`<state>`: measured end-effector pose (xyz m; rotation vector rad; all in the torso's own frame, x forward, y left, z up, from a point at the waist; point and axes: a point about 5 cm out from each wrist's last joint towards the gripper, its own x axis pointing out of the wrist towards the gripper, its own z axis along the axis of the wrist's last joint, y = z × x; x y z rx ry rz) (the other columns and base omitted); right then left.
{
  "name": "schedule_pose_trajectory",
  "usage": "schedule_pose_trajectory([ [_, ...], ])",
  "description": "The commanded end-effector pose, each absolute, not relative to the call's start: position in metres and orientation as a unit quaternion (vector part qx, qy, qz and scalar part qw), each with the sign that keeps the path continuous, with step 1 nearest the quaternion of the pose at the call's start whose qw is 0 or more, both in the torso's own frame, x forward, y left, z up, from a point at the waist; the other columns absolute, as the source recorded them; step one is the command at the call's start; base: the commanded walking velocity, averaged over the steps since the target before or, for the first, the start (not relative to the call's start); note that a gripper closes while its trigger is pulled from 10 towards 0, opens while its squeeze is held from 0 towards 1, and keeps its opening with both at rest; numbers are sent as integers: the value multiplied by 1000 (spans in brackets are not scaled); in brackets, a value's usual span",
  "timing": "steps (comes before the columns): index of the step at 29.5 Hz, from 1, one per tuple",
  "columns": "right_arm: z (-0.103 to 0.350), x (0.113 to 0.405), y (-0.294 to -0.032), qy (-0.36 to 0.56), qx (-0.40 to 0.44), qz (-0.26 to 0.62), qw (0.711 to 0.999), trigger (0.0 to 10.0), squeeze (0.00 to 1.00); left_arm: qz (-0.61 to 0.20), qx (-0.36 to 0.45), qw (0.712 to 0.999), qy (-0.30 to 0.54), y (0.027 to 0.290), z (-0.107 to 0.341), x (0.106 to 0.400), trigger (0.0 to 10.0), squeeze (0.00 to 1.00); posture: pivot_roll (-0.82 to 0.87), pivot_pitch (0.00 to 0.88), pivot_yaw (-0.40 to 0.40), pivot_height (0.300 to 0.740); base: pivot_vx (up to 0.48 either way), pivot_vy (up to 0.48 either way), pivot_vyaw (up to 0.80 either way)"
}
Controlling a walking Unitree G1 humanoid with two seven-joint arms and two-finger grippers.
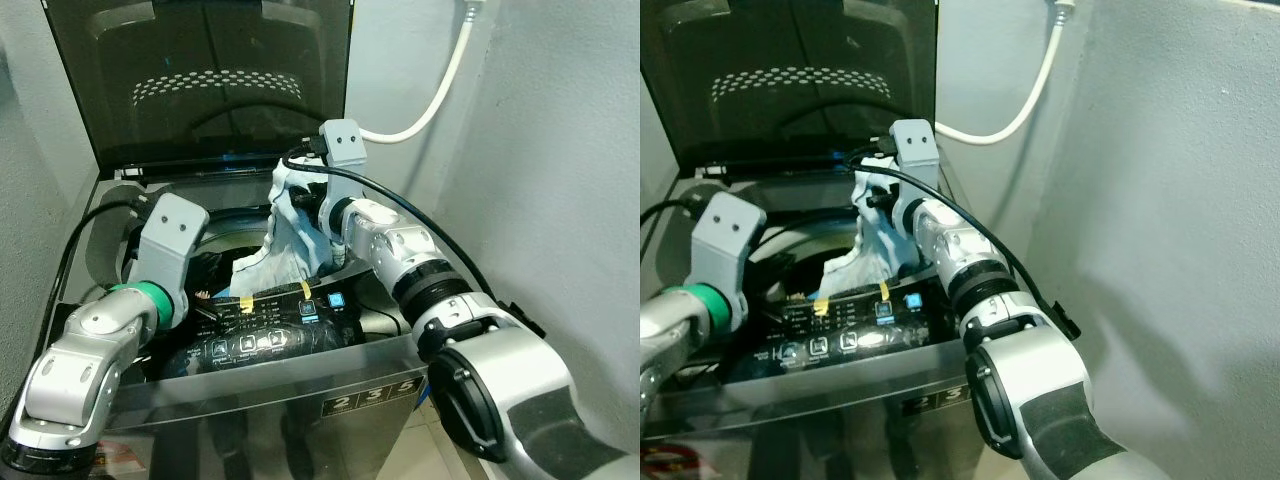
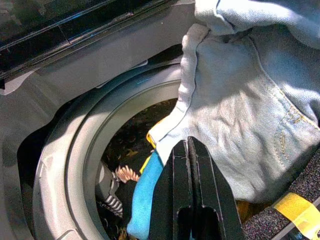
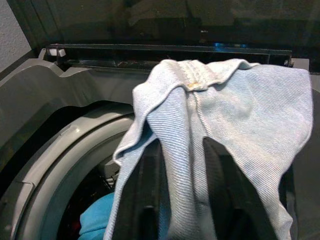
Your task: Clothes washing
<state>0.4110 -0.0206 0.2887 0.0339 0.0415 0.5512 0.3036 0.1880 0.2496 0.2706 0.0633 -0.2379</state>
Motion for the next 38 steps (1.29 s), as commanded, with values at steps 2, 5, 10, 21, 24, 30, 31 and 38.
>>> schedule_pose_trajectory([
  [2,283,410,-18,35,22,281,959,10000,1000,-115,133,984,32,190,254,302,10000,0,74,36,71,740,0,0,0],
  [5,296,404,-8,20,29,349,936,10000,0,-116,135,983,35,190,255,300,10000,0,76,33,72,740,0,0,0],
  [10,322,402,-17,-23,58,380,923,10000,0,-109,132,985,35,190,257,302,10000,0,68,25,79,740,0,0,0],
  [21,399,399,-92,-199,404,328,830,10000,0,-88,115,989,-11,189,272,313,10000,0,42,20,125,740,0,0,0],
  [24,394,398,-112,-225,376,275,856,10000,0,-82,104,991,-33,189,281,315,10000,0,39,16,142,740,0,0,0],
  [30,335,390,-112,-215,168,184,944,10000,0,-84,95,991,-40,185,278,317,10000,0,34,5,149,740,0,0,0],
  [31,318,389,-112,-191,140,164,958,10000,0,-90,82,991,-54,181,277,317,10000,0,26,0,158,740,0,0,0],
  [38,267,370,-118,-149,95,116,977,10000,0,-92,70,993,-32,161,246,322,10000,0,11,0,149,740,0,0,0],
])
